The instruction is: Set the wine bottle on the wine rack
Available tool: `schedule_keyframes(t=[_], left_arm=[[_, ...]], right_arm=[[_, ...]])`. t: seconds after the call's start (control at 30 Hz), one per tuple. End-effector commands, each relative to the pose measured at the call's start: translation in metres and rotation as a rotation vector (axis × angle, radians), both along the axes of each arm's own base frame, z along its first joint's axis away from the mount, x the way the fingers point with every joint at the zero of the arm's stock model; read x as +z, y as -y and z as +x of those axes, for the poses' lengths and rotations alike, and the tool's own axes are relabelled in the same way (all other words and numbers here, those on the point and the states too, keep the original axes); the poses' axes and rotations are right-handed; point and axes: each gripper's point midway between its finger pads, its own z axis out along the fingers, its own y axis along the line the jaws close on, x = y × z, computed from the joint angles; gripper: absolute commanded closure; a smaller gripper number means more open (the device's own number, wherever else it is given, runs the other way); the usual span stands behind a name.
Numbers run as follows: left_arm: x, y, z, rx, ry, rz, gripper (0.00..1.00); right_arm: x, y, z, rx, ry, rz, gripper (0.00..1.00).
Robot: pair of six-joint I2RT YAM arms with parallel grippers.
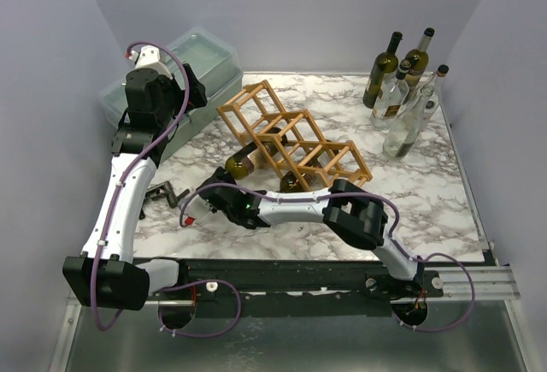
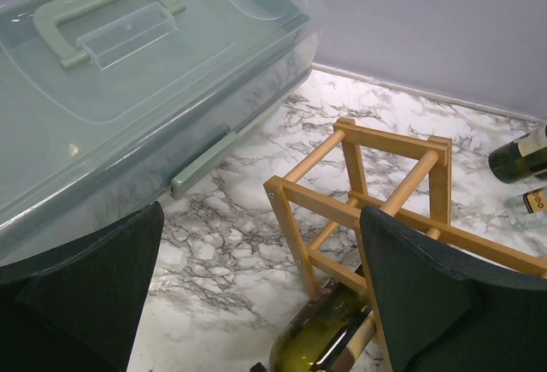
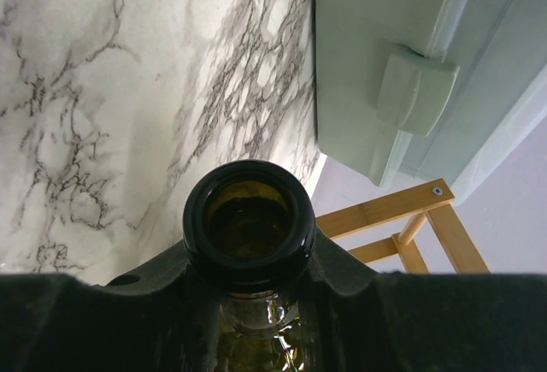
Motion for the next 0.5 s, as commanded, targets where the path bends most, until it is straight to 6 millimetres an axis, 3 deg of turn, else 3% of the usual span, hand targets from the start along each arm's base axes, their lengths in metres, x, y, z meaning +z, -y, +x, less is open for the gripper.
schedule_keyframes(t=[0.0,0.47], left_arm=[[0.010,-0.001,-0.004,0.000,0.025,-0.012,0.02],[0.007,0.000,-0.003,-0.003,0.018,-0.013,0.02]], right_arm=[[0.014,0.007,0.017,-0.026,0.072,-0.041,0.99],[0.004,0.030,0.035,0.003,0.045,-0.073,0.99]])
